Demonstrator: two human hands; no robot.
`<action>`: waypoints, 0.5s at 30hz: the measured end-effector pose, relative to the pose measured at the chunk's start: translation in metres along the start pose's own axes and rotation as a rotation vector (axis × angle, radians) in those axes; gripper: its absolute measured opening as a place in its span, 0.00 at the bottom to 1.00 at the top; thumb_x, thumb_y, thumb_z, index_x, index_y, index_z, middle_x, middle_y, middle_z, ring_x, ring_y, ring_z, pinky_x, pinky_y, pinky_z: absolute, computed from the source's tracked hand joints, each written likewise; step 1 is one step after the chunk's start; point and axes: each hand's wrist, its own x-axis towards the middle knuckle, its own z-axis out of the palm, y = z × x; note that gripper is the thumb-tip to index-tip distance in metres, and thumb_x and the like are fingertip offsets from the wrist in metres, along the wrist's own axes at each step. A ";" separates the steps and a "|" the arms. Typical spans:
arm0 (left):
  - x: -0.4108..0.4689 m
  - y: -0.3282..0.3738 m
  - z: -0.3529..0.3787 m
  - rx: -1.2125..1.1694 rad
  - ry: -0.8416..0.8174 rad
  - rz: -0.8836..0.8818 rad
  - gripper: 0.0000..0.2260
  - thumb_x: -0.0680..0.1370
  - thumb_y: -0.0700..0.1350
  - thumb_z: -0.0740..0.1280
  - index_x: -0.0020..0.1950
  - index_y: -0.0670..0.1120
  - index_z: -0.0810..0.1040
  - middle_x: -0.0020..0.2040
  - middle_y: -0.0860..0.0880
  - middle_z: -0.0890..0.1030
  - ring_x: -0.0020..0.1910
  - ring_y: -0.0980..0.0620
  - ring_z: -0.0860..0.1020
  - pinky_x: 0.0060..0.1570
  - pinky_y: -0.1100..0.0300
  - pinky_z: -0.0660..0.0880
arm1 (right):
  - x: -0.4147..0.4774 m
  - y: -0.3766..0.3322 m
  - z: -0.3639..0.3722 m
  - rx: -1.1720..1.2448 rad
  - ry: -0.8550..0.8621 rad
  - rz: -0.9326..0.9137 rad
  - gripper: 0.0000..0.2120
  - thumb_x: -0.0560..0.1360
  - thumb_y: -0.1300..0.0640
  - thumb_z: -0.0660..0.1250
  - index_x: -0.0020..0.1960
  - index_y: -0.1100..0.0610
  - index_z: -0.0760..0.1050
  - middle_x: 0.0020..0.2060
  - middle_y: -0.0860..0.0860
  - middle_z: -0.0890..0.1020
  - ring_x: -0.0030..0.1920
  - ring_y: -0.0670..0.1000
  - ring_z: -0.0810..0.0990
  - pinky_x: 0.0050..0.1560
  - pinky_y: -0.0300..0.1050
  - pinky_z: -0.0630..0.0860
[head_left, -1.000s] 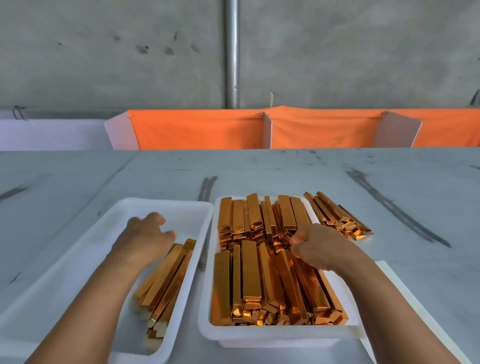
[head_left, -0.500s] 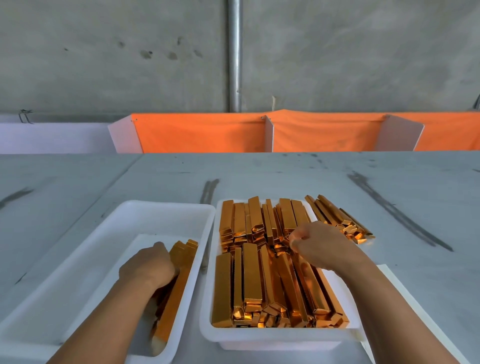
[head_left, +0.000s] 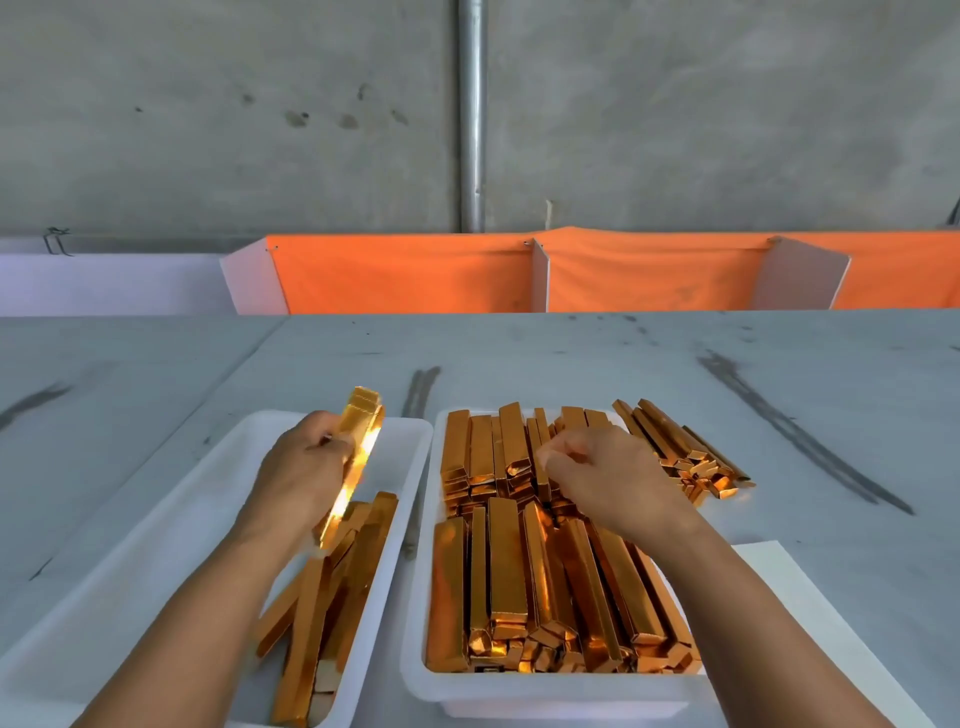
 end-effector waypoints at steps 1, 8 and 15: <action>-0.005 0.010 0.001 -0.098 -0.072 -0.006 0.11 0.81 0.44 0.59 0.42 0.51 0.77 0.37 0.45 0.82 0.36 0.46 0.79 0.37 0.53 0.74 | 0.001 -0.003 0.002 0.079 0.003 -0.022 0.10 0.81 0.47 0.61 0.56 0.45 0.80 0.41 0.40 0.78 0.40 0.42 0.79 0.37 0.33 0.73; -0.025 0.049 0.038 -0.190 -0.400 0.038 0.07 0.82 0.43 0.60 0.55 0.50 0.76 0.39 0.46 0.79 0.31 0.55 0.75 0.31 0.61 0.71 | 0.010 -0.021 0.014 0.698 -0.087 -0.122 0.10 0.79 0.54 0.65 0.57 0.41 0.79 0.42 0.48 0.84 0.41 0.48 0.83 0.39 0.39 0.79; -0.020 0.044 0.055 -0.562 -0.727 -0.248 0.12 0.81 0.48 0.62 0.56 0.42 0.79 0.36 0.46 0.78 0.28 0.54 0.73 0.24 0.64 0.69 | 0.018 -0.008 0.021 1.000 -0.167 -0.146 0.07 0.78 0.61 0.67 0.51 0.55 0.84 0.41 0.54 0.85 0.40 0.49 0.82 0.35 0.39 0.76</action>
